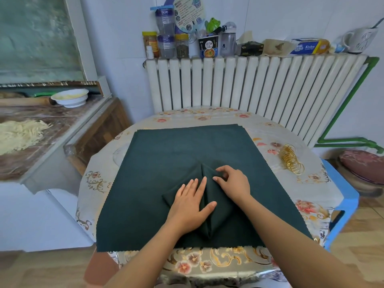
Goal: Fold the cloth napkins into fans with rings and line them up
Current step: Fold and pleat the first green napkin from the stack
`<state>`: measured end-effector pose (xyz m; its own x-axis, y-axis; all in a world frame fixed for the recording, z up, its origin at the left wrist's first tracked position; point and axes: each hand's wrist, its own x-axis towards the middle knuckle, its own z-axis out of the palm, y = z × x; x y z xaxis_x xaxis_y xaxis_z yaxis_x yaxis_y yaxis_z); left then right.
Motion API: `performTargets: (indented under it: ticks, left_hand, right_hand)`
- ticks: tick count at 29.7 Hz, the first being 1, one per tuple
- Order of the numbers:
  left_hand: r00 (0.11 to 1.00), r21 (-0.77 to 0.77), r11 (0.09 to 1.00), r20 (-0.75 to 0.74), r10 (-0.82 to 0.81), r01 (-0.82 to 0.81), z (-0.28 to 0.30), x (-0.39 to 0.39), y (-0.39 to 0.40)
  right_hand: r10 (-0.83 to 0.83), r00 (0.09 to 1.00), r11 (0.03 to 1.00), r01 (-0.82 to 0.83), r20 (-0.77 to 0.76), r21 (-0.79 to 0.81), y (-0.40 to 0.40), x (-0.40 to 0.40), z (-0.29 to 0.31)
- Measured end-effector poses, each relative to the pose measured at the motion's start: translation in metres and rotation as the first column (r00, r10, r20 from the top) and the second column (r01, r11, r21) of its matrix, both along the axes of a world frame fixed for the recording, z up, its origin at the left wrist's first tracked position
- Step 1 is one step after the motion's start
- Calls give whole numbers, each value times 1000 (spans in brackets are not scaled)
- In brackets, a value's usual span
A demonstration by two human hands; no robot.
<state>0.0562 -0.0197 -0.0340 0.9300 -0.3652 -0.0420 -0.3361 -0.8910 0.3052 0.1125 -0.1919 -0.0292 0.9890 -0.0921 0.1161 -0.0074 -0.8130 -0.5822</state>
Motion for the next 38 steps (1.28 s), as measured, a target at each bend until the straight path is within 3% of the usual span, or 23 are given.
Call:
performTargets:
  ticks: [10,14,18,22,25,30,38]
  left_hand:
    - [999,161,986,17,-47,43,-2,1,-2]
    - [999,171,984,-8,-49,49,-1,0,-2]
    - [998,179,982,-26,-54,58,0,1,-2]
    - [996,170,983,-75,-52,64,1,3,-2]
    - [990,128,990,-133,-49,66,6,5,-3]
    - [964,128,987,-259,-60,95,16,14,-2]
    - [945,98,989,-319,-72,108,29,15,2]
  right_hand:
    - [66,987,984,-39,149,-173,6,4,-15]
    - [-50,979,998,40,199,54,6,-14,-1]
    - [-37,975,944,-38,219,328,14,-67,14]
    - [22,989,919,-79,150,387,26,-123,12]
    - [125,982,939,-162,140,302,32,-145,3]
    - [260,937,965,-262,236,-20,33,-151,-10]
    - [411,876,905,-357,254,-231,30,-139,-9]
